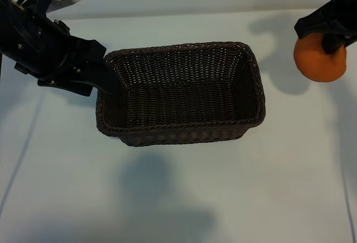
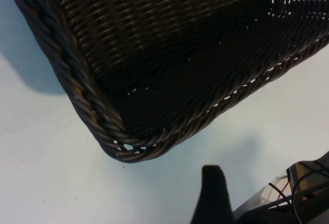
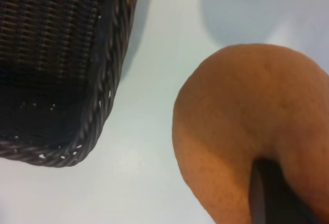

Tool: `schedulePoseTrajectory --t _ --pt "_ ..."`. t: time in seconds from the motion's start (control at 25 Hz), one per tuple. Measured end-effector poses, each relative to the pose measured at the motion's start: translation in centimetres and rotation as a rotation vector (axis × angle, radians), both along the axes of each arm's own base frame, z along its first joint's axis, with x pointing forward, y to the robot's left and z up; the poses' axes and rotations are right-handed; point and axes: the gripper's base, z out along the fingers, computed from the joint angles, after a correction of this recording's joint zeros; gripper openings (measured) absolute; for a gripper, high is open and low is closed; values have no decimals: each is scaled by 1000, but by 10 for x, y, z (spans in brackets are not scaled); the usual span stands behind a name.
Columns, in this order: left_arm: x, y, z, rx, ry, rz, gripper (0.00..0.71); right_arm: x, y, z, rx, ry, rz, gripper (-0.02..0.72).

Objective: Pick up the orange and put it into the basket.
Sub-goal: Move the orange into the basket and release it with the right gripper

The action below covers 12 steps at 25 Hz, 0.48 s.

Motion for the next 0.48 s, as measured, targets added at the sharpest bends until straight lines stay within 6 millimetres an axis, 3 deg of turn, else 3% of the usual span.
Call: schedulePoseTrajectory --t 0.48 --pt "0 0 0 0 0 0 567 -2 14 1 96 10 12 82"
